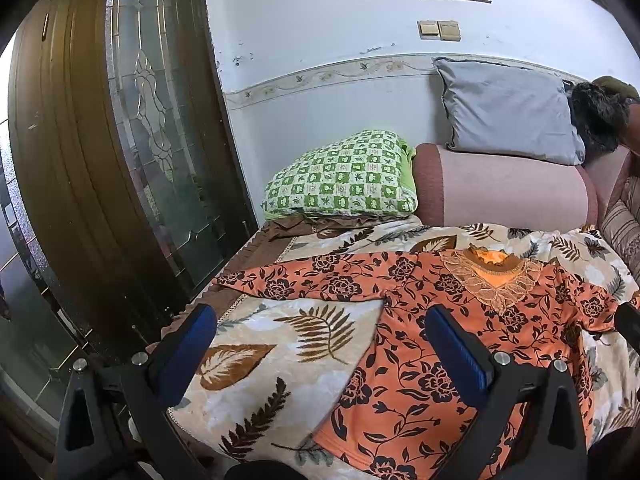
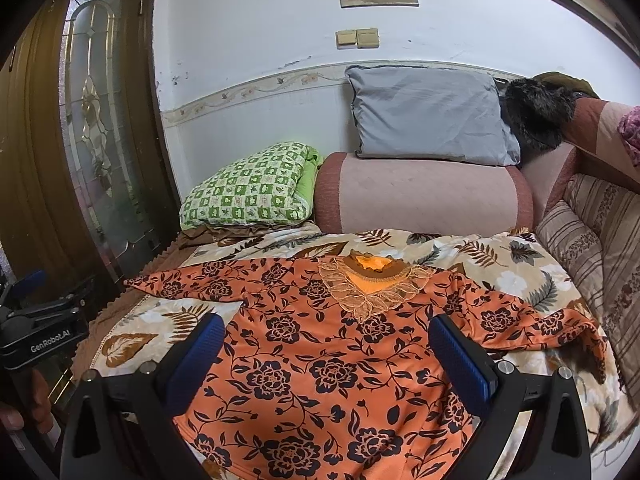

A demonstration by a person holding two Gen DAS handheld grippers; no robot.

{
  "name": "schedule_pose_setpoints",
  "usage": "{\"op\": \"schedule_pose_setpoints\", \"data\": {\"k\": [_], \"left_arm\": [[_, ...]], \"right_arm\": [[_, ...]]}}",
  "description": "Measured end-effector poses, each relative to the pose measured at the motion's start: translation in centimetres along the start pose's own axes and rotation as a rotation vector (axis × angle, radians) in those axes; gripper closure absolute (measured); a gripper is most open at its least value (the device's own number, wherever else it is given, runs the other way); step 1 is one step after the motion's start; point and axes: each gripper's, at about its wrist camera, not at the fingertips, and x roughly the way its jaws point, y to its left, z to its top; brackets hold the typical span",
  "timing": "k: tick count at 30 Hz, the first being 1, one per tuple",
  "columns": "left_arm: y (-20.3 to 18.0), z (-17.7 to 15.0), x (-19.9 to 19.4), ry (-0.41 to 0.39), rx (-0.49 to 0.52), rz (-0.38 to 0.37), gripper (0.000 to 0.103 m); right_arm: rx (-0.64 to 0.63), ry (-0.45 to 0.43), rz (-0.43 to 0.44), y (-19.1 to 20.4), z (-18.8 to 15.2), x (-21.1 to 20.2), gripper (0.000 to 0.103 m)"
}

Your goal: Fold small clothes

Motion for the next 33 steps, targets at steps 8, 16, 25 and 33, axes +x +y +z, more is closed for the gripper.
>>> {"op": "schedule_pose_setpoints", "data": {"k": [8, 16, 25, 33], "left_arm": [[-0.1, -0.1, -0.1, 0.001, 0.002, 0.000, 0.000], [-0.1, 0.0, 0.5, 0.013, 0.007, -0.002, 0.000], [-0.2, -0.1, 1.2, 0.025, 0.013, -0.005, 0.000], [-0.3, -0.1, 1.6, 0.029, 0.015, 0.000, 0.000]], "right_arm": [[0.007, 0.003, -0.003, -0.3, -0.1, 0.2, 0.000], [0.014, 0.011, -0.006, -0.7, -0.3, 0.5, 0.000], [0.024, 0.024, -0.015, -0.9, -0.4, 1.3, 0.000], [0.024, 0.028, -0.014, -0.9, -0.4, 1.5, 0.000]]}}
